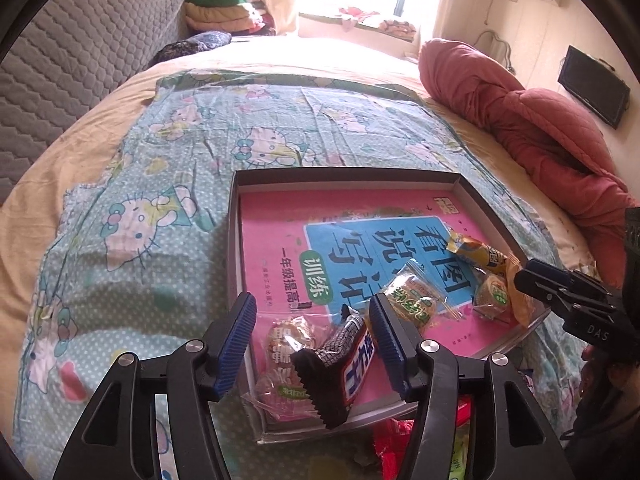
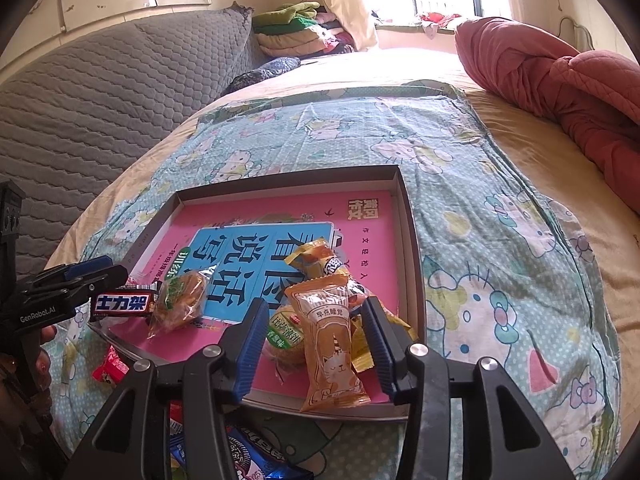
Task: Organize snacks
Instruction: 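Open the right tool to drop the pastry bag while the left tool releases the chocolate bar, then withdraw both tools from the tray toward the remaining snacks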
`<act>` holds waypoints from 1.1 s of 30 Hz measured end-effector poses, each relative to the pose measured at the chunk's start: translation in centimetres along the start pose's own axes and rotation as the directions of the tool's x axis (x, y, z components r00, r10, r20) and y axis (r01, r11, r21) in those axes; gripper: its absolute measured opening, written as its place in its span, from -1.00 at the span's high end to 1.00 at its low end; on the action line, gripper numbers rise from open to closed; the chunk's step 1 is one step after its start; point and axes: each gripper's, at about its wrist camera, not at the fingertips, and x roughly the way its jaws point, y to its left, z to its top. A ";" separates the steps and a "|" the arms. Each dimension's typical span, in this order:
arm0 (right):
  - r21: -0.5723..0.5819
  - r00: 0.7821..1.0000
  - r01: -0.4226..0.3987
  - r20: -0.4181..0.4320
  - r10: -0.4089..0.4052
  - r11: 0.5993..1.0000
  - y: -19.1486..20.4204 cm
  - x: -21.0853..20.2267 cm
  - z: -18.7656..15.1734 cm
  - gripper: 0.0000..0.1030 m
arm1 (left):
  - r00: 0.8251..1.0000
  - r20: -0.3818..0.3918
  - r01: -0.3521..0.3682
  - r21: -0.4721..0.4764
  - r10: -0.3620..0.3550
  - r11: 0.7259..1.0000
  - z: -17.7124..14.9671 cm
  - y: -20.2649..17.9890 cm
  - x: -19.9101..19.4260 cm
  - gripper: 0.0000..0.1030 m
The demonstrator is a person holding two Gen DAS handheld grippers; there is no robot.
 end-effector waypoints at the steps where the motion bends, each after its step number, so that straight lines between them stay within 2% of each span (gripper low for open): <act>1: 0.003 1.000 -0.005 0.002 0.005 1.000 0.0 -0.1 0.0 0.03 | 1.000 -0.001 0.000 -0.005 0.000 1.000 0.1 0.1 -0.1 -0.19; 4: 0.011 1.000 -0.009 0.008 0.009 1.000 -0.2 -0.1 0.1 -0.05 | 1.000 0.009 0.002 -0.016 -0.002 1.000 0.4 0.4 -0.6 -0.29; 12: 0.017 0.999 -0.007 0.040 0.006 1.000 -0.3 -0.9 0.5 -0.08 | 0.999 0.047 0.016 -0.052 -0.014 0.998 1.4 1.5 -2.2 -0.43; 25: 0.012 0.996 -0.026 0.085 0.025 1.000 0.0 -3.4 0.5 -0.21 | 0.996 0.069 0.057 -0.106 -0.050 0.993 2.1 3.1 -4.9 -0.45; 33: -0.013 0.995 -0.035 0.090 0.036 0.999 0.8 -4.6 0.0 -0.22 | 0.996 0.061 0.071 -0.062 -0.067 0.996 1.8 2.0 -5.7 -0.45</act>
